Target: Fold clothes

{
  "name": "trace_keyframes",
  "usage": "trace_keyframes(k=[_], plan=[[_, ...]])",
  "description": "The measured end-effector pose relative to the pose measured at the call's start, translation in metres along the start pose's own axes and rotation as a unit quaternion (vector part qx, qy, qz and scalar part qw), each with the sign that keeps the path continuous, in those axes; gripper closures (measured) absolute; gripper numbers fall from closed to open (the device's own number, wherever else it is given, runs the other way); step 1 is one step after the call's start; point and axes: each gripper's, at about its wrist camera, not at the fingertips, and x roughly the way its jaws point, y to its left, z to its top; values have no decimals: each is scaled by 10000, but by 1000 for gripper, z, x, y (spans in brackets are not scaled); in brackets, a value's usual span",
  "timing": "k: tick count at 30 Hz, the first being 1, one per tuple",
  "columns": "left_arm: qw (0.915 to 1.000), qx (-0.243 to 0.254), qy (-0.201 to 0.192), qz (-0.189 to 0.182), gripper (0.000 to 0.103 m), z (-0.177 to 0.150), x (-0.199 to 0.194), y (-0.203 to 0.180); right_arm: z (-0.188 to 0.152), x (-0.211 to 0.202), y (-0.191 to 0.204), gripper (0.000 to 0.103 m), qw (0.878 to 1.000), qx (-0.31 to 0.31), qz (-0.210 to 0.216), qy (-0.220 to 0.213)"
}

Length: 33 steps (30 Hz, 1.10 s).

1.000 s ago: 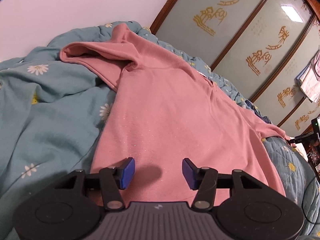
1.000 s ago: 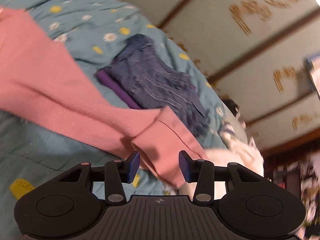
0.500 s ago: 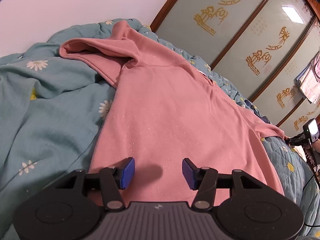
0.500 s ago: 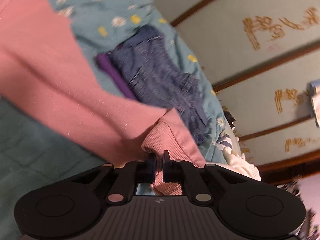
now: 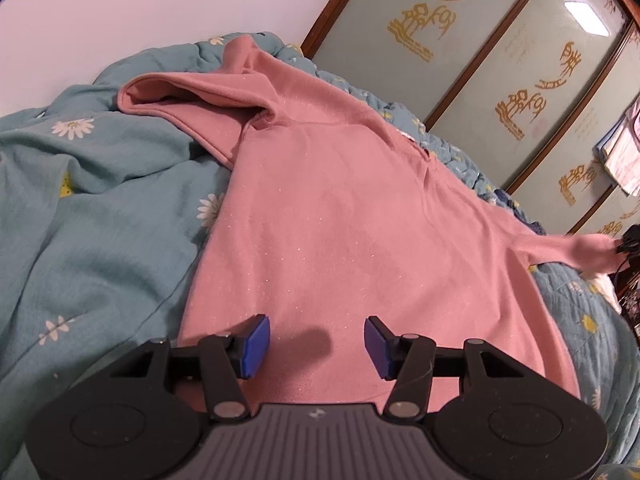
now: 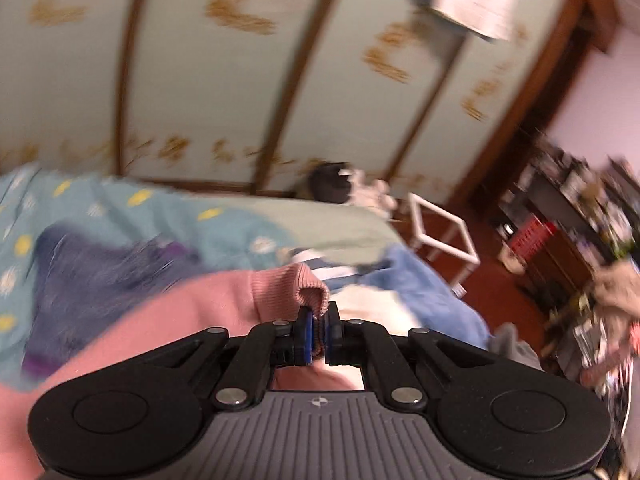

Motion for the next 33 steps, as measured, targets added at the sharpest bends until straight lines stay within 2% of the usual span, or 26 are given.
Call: trace_keyframes(k=[3,6,9,11,12,14,16,18,20,22,26,29,31,32,33], plan=[[10000,55,38,50,51,0,3,-1,9,10,-21,98,9983,397,84,430],[9999,67,56,62,51,0,4,0,2,26,-27,98,9962,437,75,747],[10000,57,51,47,51,0,4,2,-11,40,-22,95,9959,249,-216,838],[10000,59,47,36,51,0,4,2,-21,46,-22,85,9946,14,-675,791],[10000,59,46,29,51,0,4,2,-24,47,-29,79,9941,66,-718,805],[10000,63,54,25,51,0,5,2,-29,43,-42,75,9943,285,-542,868],[10000,71,60,17,51,0,5,2,-36,38,-60,70,9930,596,14,1023],[10000,69,54,9,50,-1,3,2,-47,32,-74,69,9876,992,448,1133],[10000,62,42,-4,50,-1,1,2,-62,27,-88,68,9769,1557,826,1206],[10000,65,37,-6,50,-2,0,1,-80,26,-99,67,9580,2147,1366,1320],[9999,106,50,22,50,-3,0,-1,-104,29,-97,68,9298,2789,2016,1303],[9999,118,53,35,50,-3,0,-2,-116,37,-91,74,9083,3292,2263,1239],[9999,120,58,39,50,-3,1,-2,-120,42,-90,89,8934,3619,2424,1106],[9999,122,67,48,50,-3,1,-2,-123,44,-91,91,8858,3774,2482,1063],[9999,129,72,58,50,-3,2,-2,-128,46,-93,94,8734,4020,2566,989]])
